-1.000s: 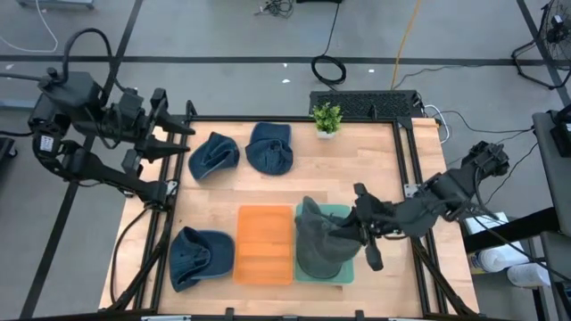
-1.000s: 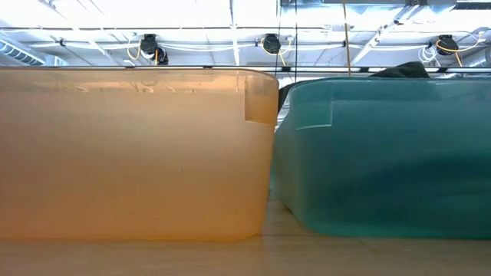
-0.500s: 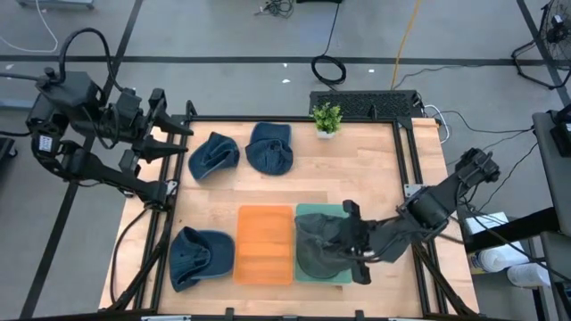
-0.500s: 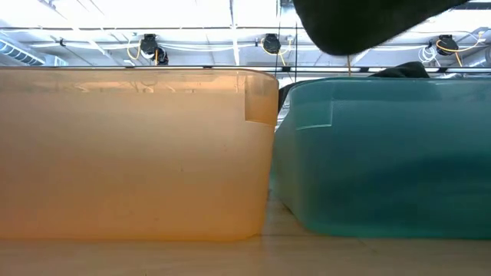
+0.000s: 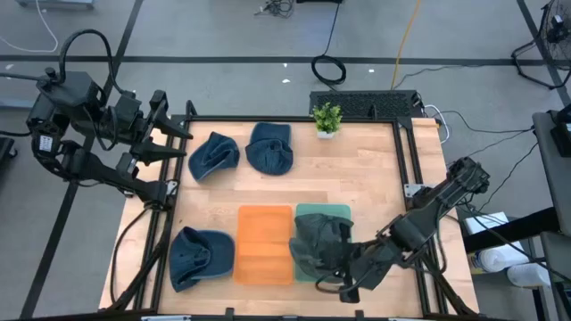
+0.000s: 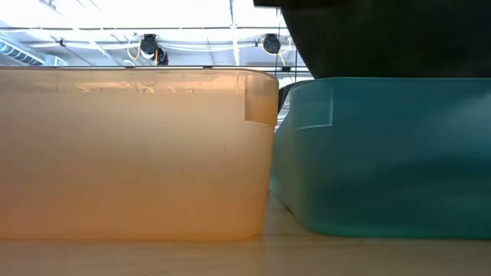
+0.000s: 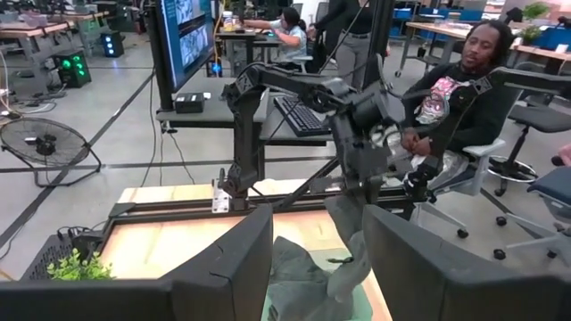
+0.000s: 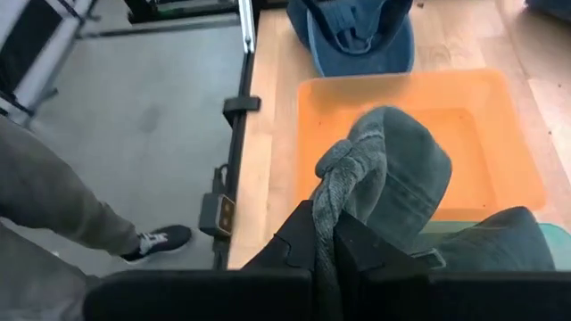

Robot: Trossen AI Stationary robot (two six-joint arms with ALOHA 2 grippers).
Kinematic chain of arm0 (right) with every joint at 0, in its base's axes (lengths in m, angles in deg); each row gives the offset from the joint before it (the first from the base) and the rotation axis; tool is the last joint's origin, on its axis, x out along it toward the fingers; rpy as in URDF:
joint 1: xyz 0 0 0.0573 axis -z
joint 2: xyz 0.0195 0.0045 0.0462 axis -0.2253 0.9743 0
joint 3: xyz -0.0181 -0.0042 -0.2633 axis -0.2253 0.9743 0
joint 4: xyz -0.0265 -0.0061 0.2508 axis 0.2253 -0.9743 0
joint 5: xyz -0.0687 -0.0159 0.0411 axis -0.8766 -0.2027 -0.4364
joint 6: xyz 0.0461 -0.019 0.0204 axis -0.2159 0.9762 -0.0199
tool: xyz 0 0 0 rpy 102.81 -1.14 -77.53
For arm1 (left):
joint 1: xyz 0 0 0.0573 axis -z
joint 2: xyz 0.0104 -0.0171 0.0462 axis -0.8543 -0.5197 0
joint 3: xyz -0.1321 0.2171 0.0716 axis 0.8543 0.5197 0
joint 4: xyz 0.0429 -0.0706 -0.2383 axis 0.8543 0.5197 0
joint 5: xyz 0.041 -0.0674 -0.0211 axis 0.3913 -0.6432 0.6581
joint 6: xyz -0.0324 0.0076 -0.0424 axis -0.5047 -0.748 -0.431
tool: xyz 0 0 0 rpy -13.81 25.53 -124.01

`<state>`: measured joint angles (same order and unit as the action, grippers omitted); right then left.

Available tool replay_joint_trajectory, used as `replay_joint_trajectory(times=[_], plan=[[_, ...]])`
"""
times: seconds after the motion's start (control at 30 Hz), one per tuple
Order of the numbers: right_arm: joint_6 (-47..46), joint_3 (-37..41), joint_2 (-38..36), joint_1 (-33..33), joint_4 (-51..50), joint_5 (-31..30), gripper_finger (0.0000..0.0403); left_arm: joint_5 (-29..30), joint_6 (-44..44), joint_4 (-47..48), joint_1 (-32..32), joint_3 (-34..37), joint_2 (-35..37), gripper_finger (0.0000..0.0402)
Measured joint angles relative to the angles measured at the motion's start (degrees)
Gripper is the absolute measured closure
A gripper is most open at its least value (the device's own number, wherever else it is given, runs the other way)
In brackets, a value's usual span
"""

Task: Pick & Place hat
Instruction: Put the black cap into the green bin

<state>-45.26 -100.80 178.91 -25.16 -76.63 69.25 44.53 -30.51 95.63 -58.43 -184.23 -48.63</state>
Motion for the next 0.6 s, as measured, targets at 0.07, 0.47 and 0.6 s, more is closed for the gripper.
replay_joint_trajectory(times=[0.07,0.47,0.6], plan=[[0.35,0.97,0.80,-0.19,0.48,-0.03,0.0403,-0.10,-0.02,-0.01,0.00,0.00,0.00,0.0220],[-0.55,21.67,-6.52,2.59,18.85,-3.04,0.0403,-0.12,0.29,-0.01,0.00,0.00,0.00,0.0220],[-2.90,30.23,-10.12,4.27,22.90,-3.03,0.0403,-0.10,0.61,-0.01,0.02,0.00,0.00,0.0220]])
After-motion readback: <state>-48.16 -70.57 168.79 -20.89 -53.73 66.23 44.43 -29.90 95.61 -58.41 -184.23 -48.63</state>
